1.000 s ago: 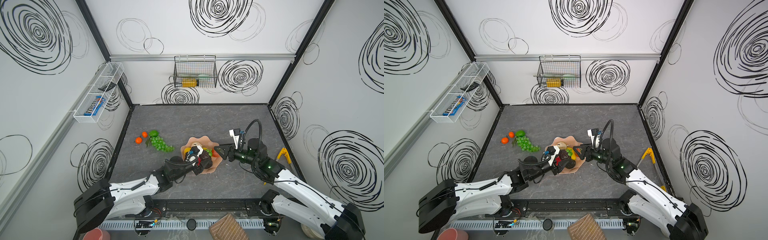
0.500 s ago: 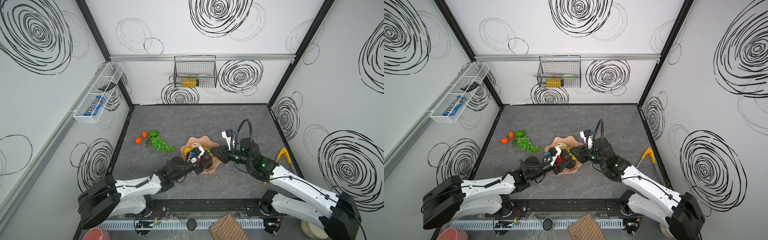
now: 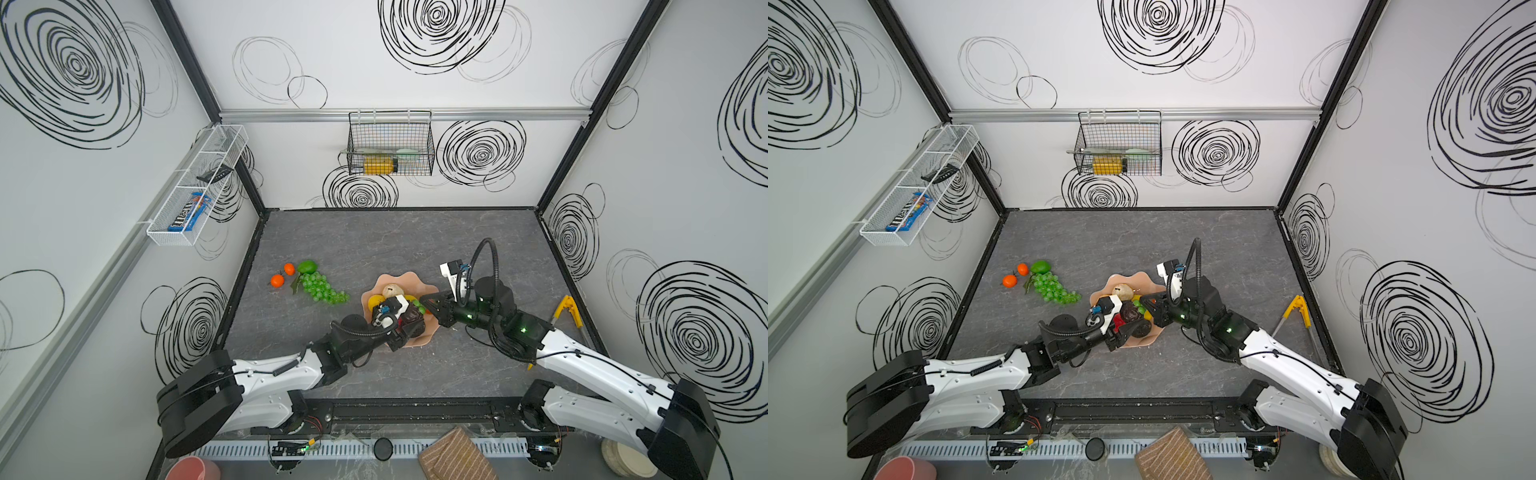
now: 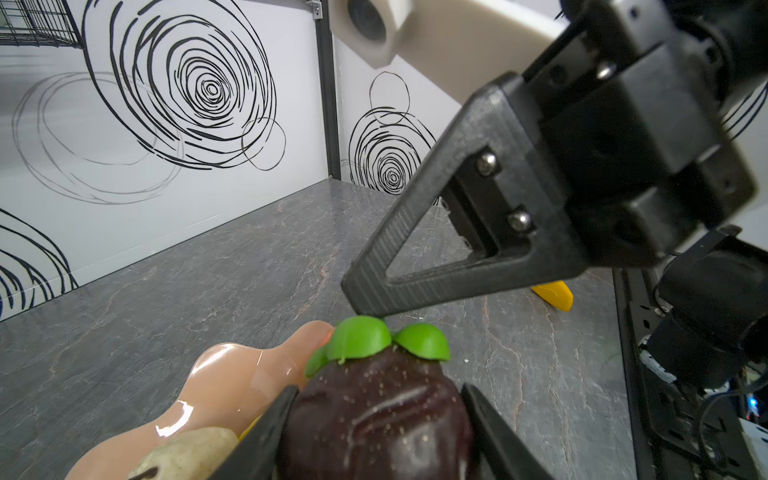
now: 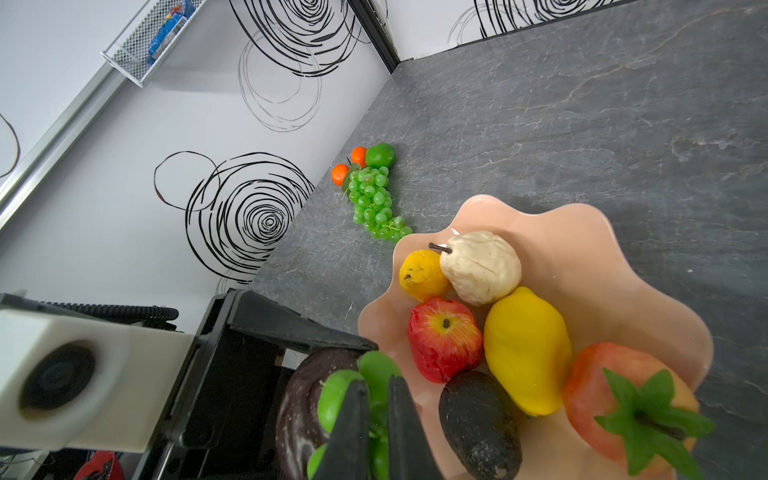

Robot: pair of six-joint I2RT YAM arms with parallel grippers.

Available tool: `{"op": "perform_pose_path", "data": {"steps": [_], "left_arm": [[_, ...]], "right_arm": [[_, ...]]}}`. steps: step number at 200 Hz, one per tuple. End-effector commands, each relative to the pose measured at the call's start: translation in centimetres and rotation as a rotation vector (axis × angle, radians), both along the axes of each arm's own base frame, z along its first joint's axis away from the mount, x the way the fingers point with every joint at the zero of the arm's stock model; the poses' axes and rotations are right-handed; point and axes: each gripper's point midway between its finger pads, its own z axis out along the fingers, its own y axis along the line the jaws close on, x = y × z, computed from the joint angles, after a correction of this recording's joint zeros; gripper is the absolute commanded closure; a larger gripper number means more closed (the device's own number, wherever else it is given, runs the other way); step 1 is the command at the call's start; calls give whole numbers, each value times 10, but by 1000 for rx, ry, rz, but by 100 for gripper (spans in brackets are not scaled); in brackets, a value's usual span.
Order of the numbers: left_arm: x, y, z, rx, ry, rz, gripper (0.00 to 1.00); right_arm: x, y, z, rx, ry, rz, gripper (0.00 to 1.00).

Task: Place and organize the fake fruits in the fruit bowl
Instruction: 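Grasp the mangosteen with the right gripper while the left gripper releases it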

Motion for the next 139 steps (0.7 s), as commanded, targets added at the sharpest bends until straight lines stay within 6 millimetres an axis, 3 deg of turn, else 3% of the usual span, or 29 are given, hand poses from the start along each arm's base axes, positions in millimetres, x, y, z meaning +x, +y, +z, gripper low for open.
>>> {"op": "perform_pose_path", "data": {"steps": [1,24,50,92,139], "left_arm": [[-2,0,16,-44,-43,-8,25],[-2,10,18,-65,-20,18,11],[-3,30,26,-126,-11,67,5],[8,83,28,-161,-29,305,3],[25,146,28,-208,-39,584,3]], "right_arm": [[8,2,17,-13,-58,-21,93],[18,-2,19,-62,-96,-53,93],[33,-4,24,-137,-159,-89,93],[73,-14,22,-291,-233,-185,93],[114,-19,4,-444,-261,-273,94]]}}
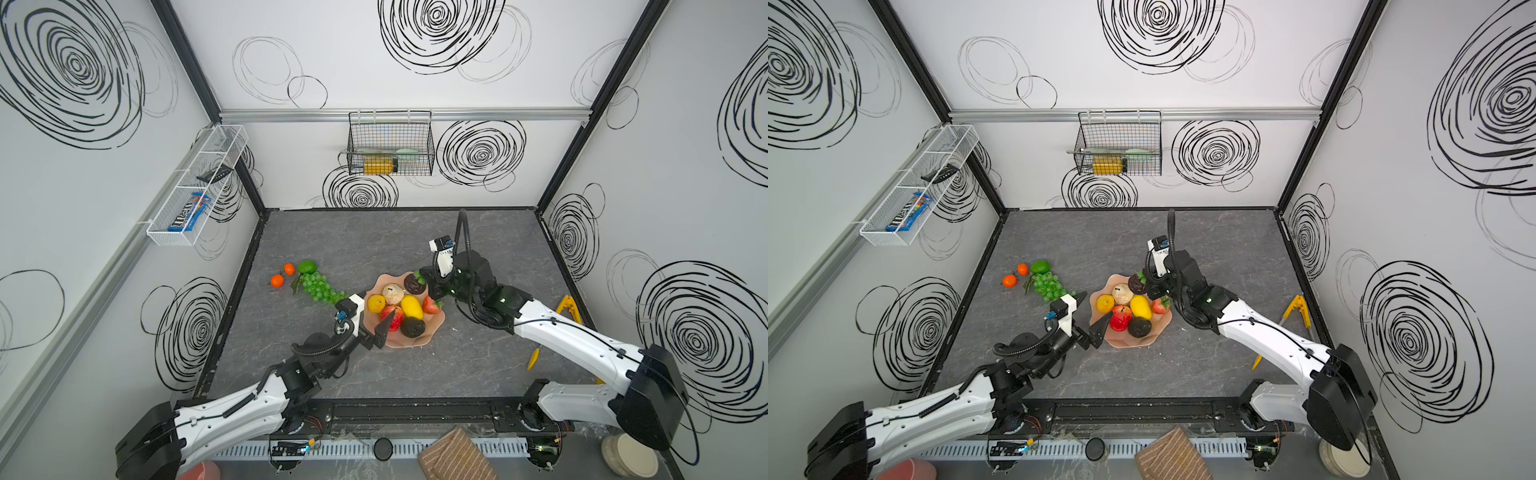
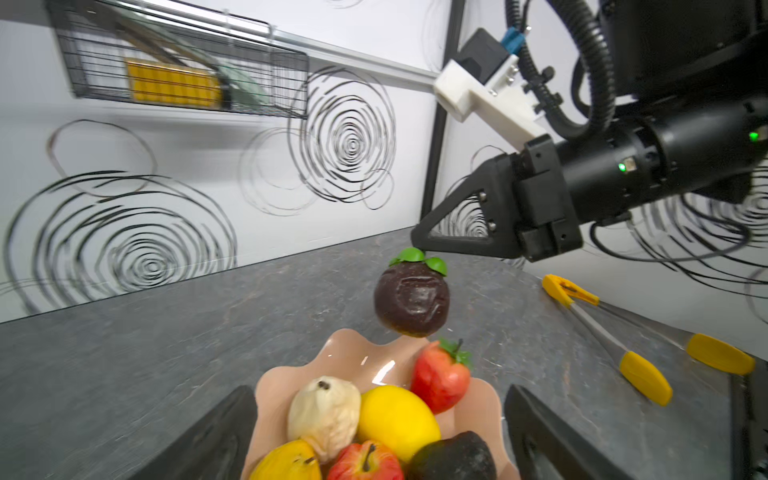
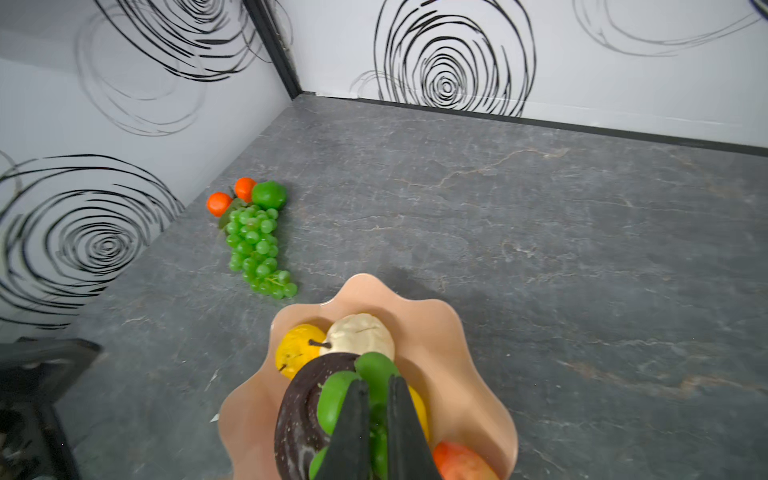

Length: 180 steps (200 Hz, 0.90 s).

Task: Place and organize the fake fruits in the fruit bowl
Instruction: 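Grasp the mangosteen with the right gripper while the left gripper releases it, then lower the mangosteen into the bowl with the right gripper while the left gripper withdraws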

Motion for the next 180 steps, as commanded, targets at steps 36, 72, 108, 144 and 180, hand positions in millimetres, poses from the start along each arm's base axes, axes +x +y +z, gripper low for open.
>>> {"op": "perform_pose_path", "data": {"steps": [36,72,108,144,180], "left_arm": [[11,58,5,-95,-4,263,1],[12,62,4,-98,3,285,1],[12,60,5,-102,5,272,1],[13,61,4,-104,8,283,1],[13,60,3,-101,10,280,1]], "right_arm": [[39,-3,-19,-154,-36,-90,94],[51,7,-40,-210,-8,-102,94],[57,15,-51,-256,3,-111,94],[56,22,-66,-323,38,-110,94],[56,25,-80,-351,92,-134,94]]}}
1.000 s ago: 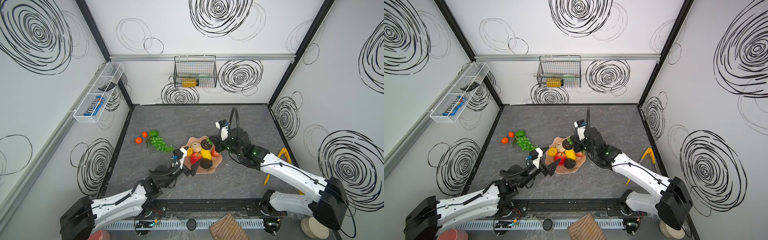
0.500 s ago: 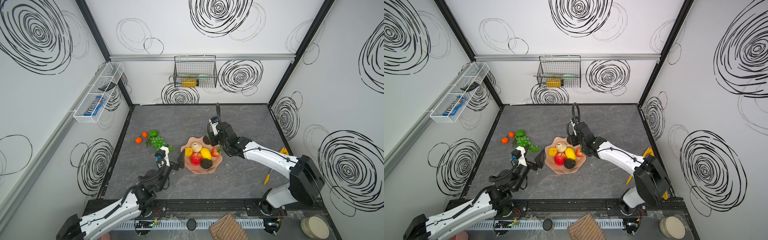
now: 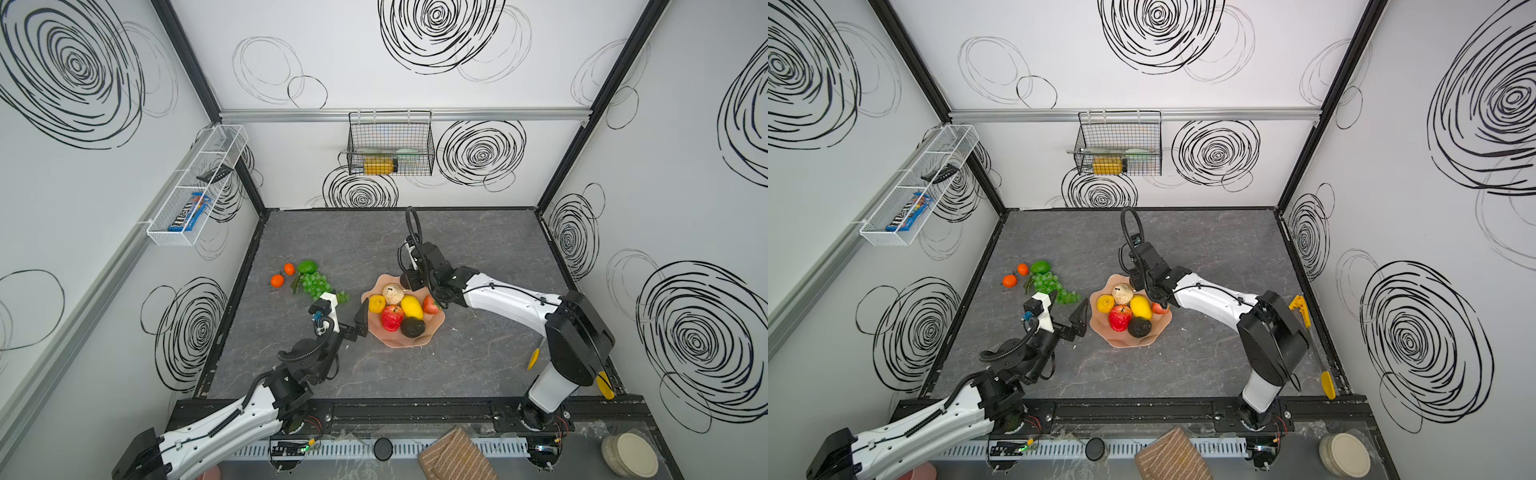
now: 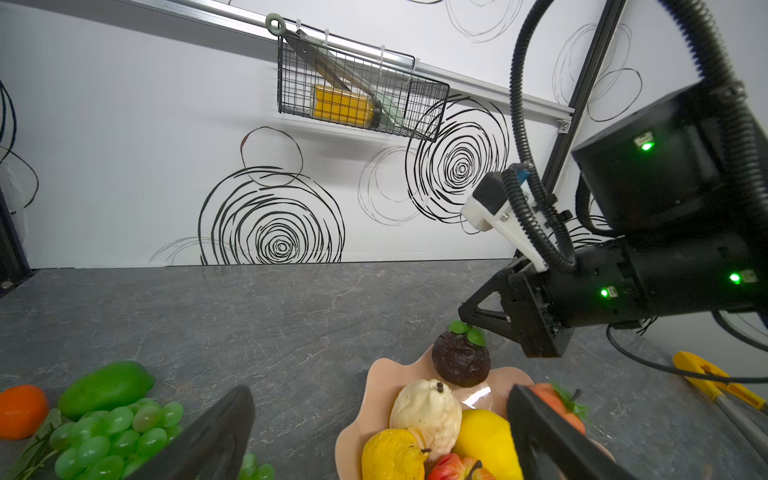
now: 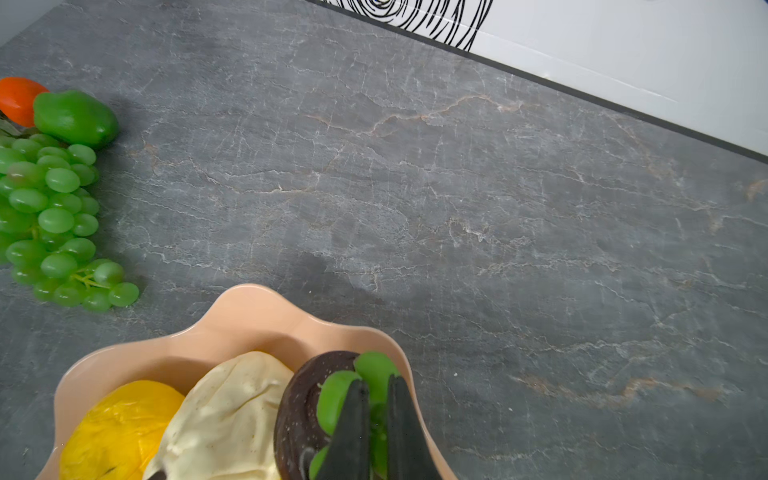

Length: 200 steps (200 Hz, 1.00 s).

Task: Place and organize the fake fruits in the fruit bowl
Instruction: 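Lower the mangosteen into the bowl with the right gripper while the left gripper withdraws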

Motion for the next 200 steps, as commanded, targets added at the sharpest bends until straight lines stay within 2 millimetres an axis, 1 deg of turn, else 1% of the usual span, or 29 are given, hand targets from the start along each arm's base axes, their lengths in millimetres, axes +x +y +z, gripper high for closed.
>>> {"op": "perform_pose_path", "data": {"steps": [1,54,91,113,125,135,172,200], "left_arm": [[1,4,5,-30,-13,21,1],[2,5,4,-27,-11,27,1],[2,9,4,-35,-16,47,1],[2,12,4,-36,-19,57,1],[2,12,4,-36,-18,58,1],[2,13,4,-37,-18,64,1],[2,13,3,-30,-15,68,1],[4,12,2,-22,-9,70,1]], "right_arm": [[-1,-2,-3,-36,23,-32,94],[-5,0,-11,-55,29,-26,93],[-7,0,-19,-67,39,-24,88],[-8,2,-20,-68,40,-21,85],[-8,2,-21,-72,42,-21,80],[-9,3,-20,-73,39,-18,76],[-10,2,-15,-67,31,-20,72],[-10,0,-3,-55,15,-23,66]]}}
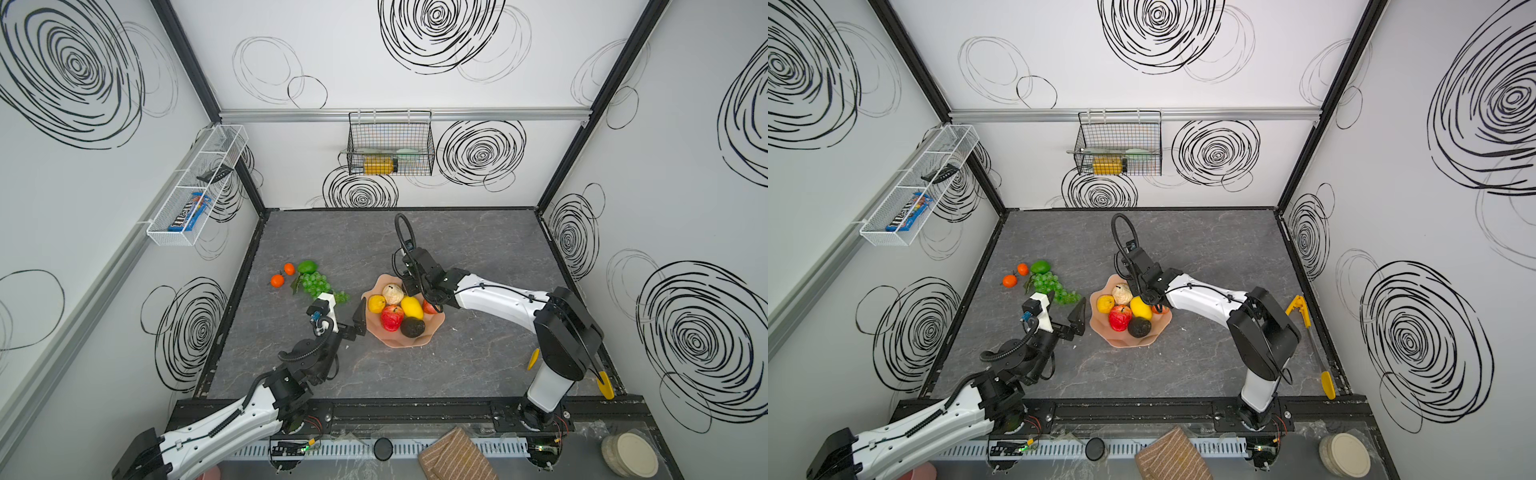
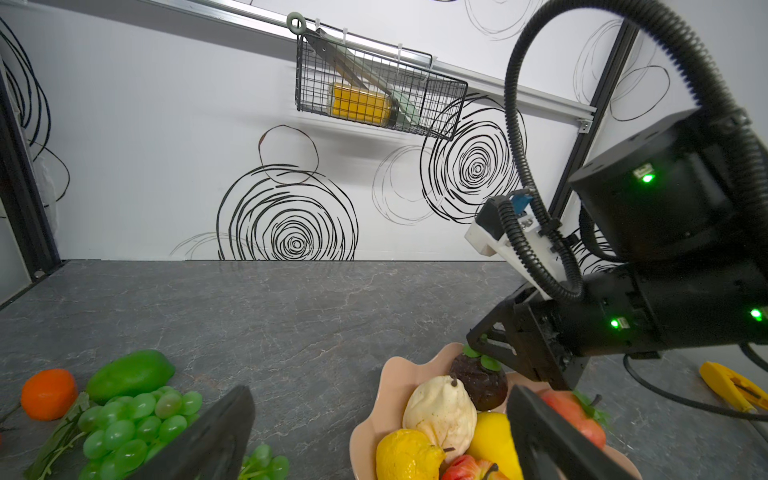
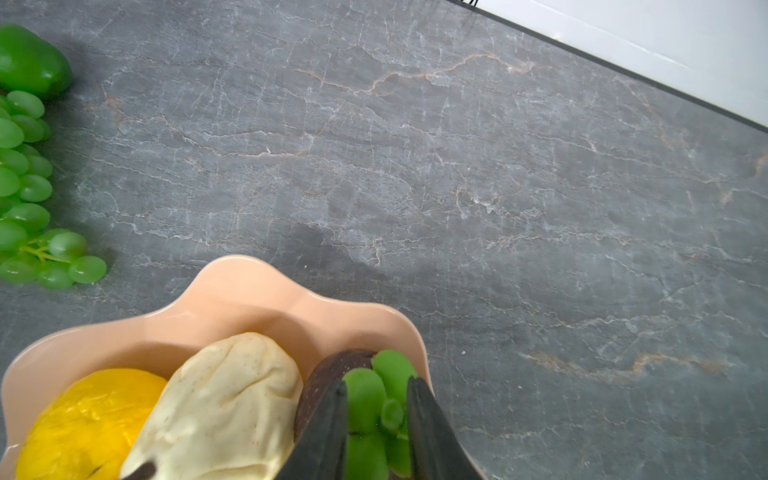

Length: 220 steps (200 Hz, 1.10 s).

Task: Place and organize the fake fruits in the fruit bowl
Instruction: 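Lower the mangosteen into the bowl with the right gripper while the left gripper withdraws, then raise the right gripper from the bowl while the left gripper moves over the green lime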

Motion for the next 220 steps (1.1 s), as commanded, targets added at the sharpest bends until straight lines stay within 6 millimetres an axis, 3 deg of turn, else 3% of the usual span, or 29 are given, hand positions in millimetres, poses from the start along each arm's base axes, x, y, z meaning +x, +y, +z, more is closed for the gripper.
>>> {"op": "perform_pose_path", "data": {"steps": [1,55,100,121,141,160,186,220], "left_arm": [[2,5,5,-21,-15,27,1],[9,-3,0,14,53,10,1],[22,-10,-4,-33,131,-22,3],[32,-13,-7,-59,193,-18,5],[41,-14,-11,-46,245,16,6],[51,-2,-15,-41,302,97,6],[68,16,-16,-121,360,151,7],[92,75,-27,-148,458,419,6]], "right_arm": [[-3,-3,17,7,-20,-7,66],[-16,-12,69,58,-76,-6,47],[-39,-34,104,171,-160,8,41],[-48,-47,107,246,-178,4,38],[-44,-62,87,333,-90,-9,37],[-41,-73,74,388,-11,-22,37],[-45,-80,75,444,-8,-25,36],[-57,-91,81,503,-37,-41,32]]}}
